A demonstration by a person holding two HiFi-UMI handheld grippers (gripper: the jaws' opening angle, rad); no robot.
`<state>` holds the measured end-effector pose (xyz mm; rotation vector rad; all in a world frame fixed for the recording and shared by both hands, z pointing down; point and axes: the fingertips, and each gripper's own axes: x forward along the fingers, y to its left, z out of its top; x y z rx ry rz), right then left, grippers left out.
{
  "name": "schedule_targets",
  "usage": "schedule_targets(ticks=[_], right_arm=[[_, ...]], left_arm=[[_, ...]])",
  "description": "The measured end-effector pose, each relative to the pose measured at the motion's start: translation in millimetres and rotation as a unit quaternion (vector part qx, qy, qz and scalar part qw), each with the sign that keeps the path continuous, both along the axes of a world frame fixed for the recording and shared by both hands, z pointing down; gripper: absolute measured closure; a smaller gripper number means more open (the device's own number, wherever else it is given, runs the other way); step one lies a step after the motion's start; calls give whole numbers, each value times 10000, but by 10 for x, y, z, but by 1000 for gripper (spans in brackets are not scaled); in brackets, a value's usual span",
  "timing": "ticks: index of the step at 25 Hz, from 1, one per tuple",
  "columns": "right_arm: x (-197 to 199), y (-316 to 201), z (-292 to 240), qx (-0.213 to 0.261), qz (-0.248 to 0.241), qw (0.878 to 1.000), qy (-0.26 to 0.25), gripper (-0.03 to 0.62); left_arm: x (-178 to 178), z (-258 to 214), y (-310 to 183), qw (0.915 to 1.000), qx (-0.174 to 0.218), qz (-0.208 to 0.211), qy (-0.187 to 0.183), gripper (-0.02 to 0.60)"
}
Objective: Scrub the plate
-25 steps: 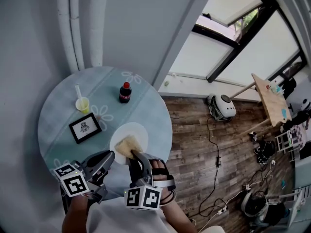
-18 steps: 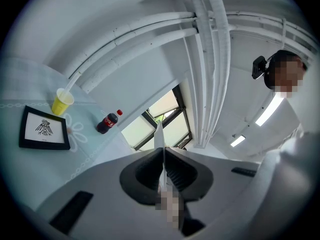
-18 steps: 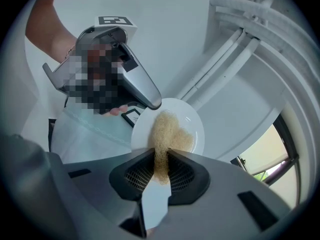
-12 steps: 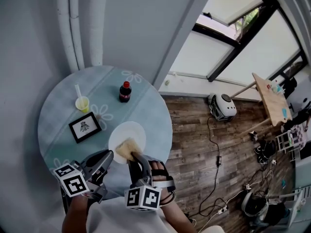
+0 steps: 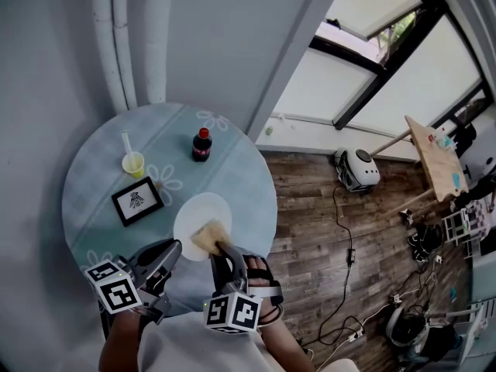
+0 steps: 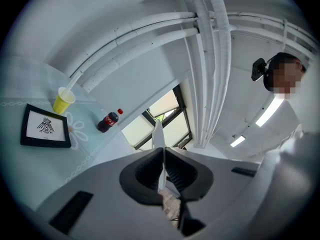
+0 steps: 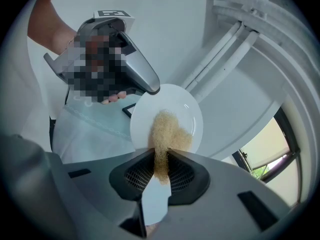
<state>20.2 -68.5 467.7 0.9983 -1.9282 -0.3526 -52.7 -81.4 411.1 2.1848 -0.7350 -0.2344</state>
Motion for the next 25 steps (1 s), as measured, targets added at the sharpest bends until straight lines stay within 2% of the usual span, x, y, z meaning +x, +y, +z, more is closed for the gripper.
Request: schedule_targets(ticks=[12, 21, 25], right_arm=[[180, -116, 28, 29, 291, 9996, -59, 526], [351, -244, -212, 364, 760, 9942, -675, 526], [507, -258, -228, 530, 1017, 9907, -731, 526]], left_arm=[[-20, 140, 66, 9997, -226, 3, 16, 564], [-31, 399, 206, 9976, -671, -114, 137, 565], [-47, 493, 201, 9964, -809, -166, 171, 565]])
